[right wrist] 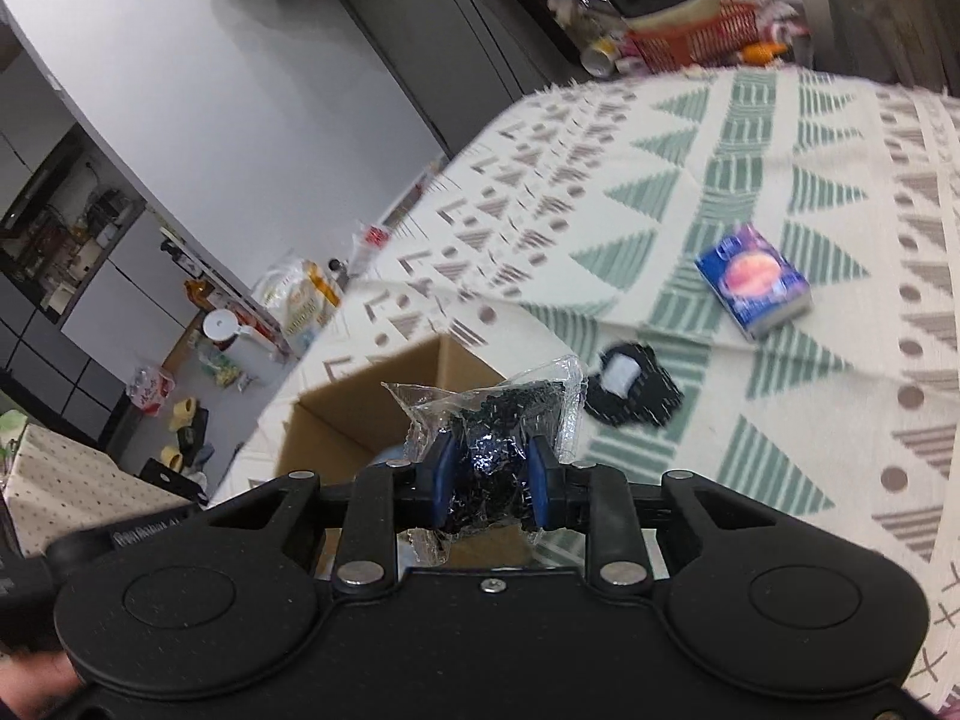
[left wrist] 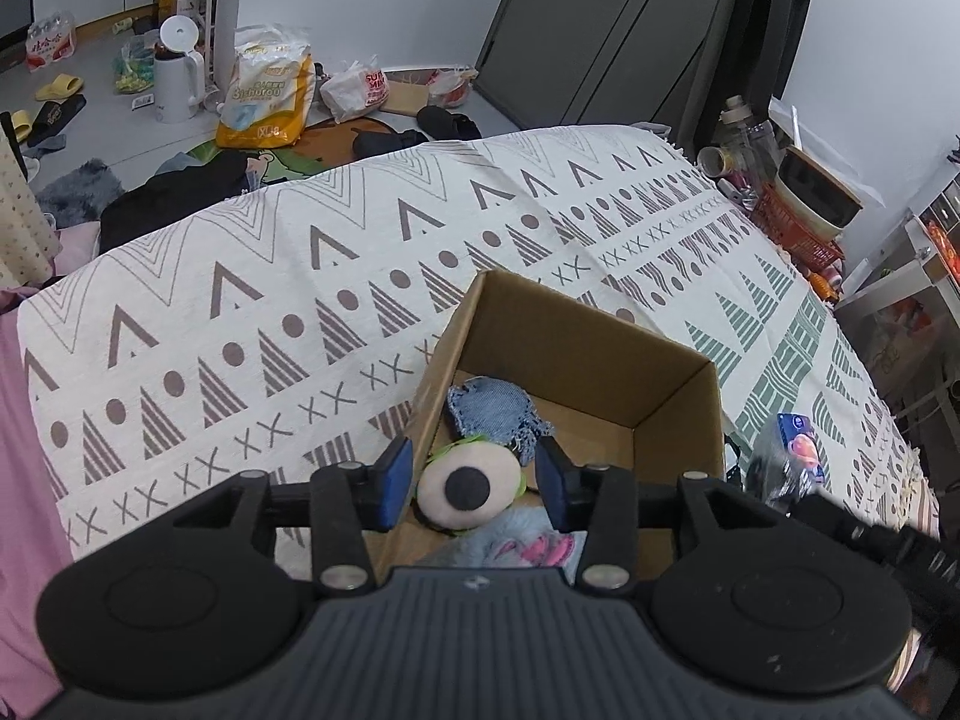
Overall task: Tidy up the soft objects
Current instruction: 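Open the left gripper over the box while the right gripper lowers and releases the bead bag, then move both grippers to the black lace patch and blue tissue packet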
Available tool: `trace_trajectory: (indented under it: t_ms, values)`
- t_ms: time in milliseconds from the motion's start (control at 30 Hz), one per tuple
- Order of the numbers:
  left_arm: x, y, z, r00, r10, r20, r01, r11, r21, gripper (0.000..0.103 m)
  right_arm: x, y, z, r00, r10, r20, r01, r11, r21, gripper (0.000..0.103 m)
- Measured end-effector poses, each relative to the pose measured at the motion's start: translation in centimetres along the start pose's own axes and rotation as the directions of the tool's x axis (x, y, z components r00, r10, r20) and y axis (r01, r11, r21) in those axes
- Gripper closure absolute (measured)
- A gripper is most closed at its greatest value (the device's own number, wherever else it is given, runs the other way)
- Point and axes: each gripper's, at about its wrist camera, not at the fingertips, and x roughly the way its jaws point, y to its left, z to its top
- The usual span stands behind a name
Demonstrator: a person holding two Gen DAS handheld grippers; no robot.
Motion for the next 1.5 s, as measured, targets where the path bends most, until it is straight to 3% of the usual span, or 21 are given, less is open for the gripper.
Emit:
trace_trajectory:
  t_ms: [300, 400, 433, 500, 600, 800, 1067, 1200, 1500]
  values:
    - [-1.4, 0.0, 0.0, 1.000, 0.017, 0.003, -0.017, 1.000, 0.025, 0.048, -0.2, 3.3, 1.2, 0.998, 0.050, 0.023, -0.049, 0.998, -0.043, 0.076]
    - [-1.9, 0.0, 0.2, 1.000, 0.024, 0.010, -0.024, 0.999, 0.027, 0.044, -0.3, 4.4, 1.6, 0.995, 0.094, 0.027, -0.092, 0.994, -0.056, 0.067]
    - [-2.1, 0.0, 0.3, 1.000, 0.025, 0.013, -0.026, 0.999, 0.026, 0.041, -0.4, 4.5, 1.7, 0.994, 0.105, 0.030, -0.103, 0.993, -0.058, 0.055]
    - [-2.5, -0.1, 0.4, 1.000, 0.026, 0.016, -0.026, 0.999, 0.026, 0.037, -1.0, 5.0, 2.0, 0.994, 0.101, 0.051, -0.097, 0.993, -0.072, 0.043]
    - [-2.9, -0.5, 0.5, 1.000, 0.025, 0.010, -0.025, 0.999, 0.038, 0.034, -1.8, 5.2, 2.2, 0.994, 0.088, 0.063, -0.081, 0.991, -0.102, 0.040]
    - [-3.8, -2.1, 0.5, 0.999, 0.034, 0.036, -0.037, 0.997, 0.064, 0.025, -4.1, 3.5, 2.6, 0.995, 0.052, 0.089, -0.040, 0.991, -0.125, 0.020]
    - [-4.8, -5.7, 0.0, 0.999, 0.002, 0.047, -0.007, 0.994, 0.105, 0.008, -6.8, 0.3, 3.3, 0.994, 0.006, 0.109, 0.010, 0.989, -0.145, 0.014]
    - [-4.9, -7.7, -0.4, 0.999, -0.018, 0.048, 0.012, 0.993, 0.118, 0.004, -8.3, -1.7, 4.0, 0.991, -0.004, 0.136, 0.022, 0.991, -0.134, 0.009]
    - [-4.8, -12.0, -1.1, 0.998, -0.057, 0.039, 0.052, 0.992, 0.112, 0.001, -9.9, -5.8, 5.8, 0.988, -0.024, 0.154, 0.043, 0.992, -0.123, 0.008]
